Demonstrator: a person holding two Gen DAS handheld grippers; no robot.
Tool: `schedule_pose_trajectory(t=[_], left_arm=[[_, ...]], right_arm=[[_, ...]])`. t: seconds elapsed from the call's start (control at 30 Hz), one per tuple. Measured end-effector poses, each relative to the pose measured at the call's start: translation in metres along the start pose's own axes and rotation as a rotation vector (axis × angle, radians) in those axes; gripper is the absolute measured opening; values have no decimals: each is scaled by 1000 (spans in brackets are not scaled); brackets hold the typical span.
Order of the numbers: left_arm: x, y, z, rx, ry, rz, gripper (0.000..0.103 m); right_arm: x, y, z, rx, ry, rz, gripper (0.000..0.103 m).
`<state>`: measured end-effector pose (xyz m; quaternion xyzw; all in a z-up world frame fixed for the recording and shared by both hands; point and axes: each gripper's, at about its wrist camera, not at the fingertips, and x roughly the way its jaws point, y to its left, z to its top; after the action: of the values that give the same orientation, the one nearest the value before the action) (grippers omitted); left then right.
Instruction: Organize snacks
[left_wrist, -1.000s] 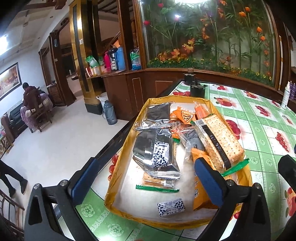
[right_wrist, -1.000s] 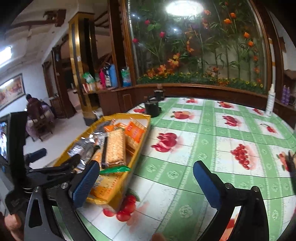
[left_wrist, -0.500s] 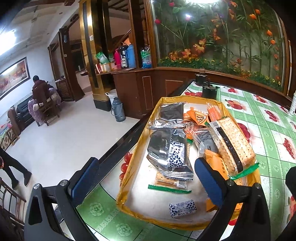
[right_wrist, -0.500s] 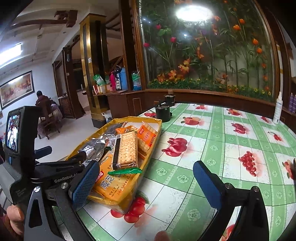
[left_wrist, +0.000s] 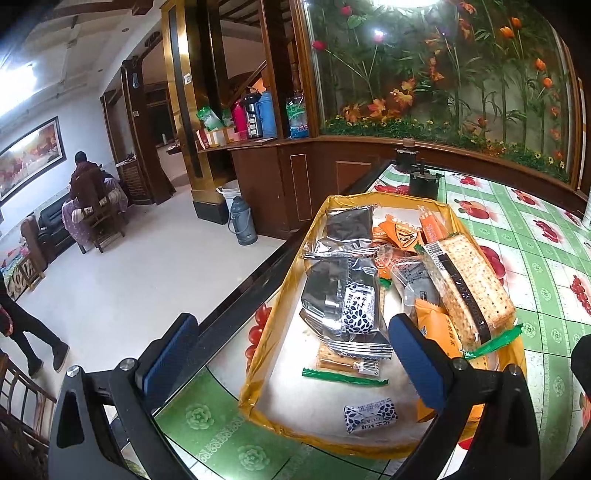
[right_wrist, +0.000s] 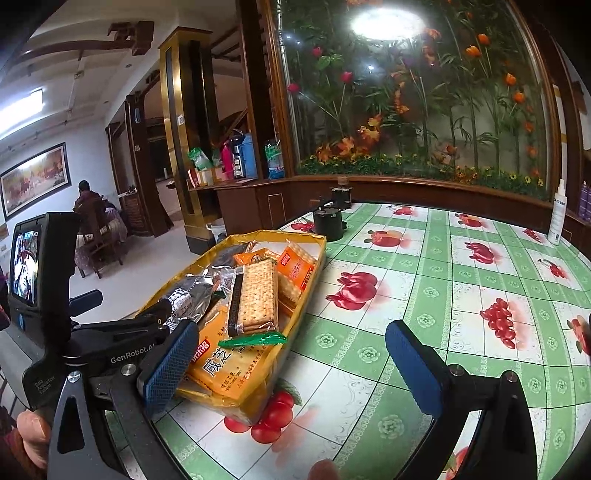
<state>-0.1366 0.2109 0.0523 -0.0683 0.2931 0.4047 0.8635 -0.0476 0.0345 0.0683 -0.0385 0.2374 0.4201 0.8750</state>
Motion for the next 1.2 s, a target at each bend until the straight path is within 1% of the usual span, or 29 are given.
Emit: schedule_pose_trajectory(t=[1.2], left_arm=[[-1,-4,1,7,-4,-5,103]], right_arm=[[3,3,-3,-22,1,9,102]])
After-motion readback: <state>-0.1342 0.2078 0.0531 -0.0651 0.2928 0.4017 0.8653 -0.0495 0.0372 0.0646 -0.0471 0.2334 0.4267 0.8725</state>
